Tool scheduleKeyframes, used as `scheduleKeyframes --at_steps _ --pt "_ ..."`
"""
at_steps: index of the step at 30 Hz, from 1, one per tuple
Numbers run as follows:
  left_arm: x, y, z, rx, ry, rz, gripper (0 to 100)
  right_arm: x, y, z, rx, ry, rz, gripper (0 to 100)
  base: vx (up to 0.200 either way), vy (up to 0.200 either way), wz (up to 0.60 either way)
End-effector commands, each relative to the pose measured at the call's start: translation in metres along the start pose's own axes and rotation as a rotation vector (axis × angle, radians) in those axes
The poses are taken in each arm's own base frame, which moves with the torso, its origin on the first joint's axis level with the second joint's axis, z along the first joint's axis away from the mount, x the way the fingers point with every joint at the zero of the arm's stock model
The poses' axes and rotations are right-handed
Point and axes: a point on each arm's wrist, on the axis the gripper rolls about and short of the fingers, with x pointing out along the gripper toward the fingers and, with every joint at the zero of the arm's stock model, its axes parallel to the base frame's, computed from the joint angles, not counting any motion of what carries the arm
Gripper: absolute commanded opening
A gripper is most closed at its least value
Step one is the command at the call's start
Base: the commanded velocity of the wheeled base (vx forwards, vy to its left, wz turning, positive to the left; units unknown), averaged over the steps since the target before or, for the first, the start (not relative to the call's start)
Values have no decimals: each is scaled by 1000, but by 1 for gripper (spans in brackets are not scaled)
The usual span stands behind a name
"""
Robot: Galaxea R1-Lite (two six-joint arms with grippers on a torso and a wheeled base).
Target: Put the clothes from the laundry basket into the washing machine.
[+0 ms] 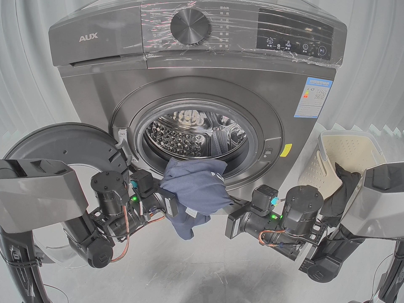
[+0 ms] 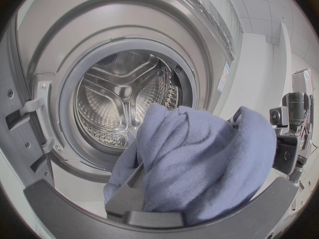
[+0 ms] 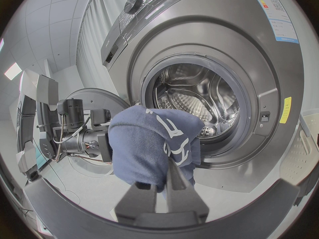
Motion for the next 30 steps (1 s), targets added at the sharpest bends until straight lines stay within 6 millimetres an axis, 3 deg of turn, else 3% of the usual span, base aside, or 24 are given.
scheduleKeyframes --at_steps 1,11,17,30 --pt "-10 -4 17 5 -42 -8 0 -1 3 -3 0 10 5 100 0 0 0" --pt "-61 -24 44 21 -71 -53 0 -49 -15 -31 -22 208 -47 100 0 0 0" --pt "-87 -37 53 28 -90 -78 0 -53 -25 -19 11 117 -98 100 0 0 0" --pt "-93 -33 40 40 -31 31 0 -54 -39 -10 71 71 -192 100 0 0 0"
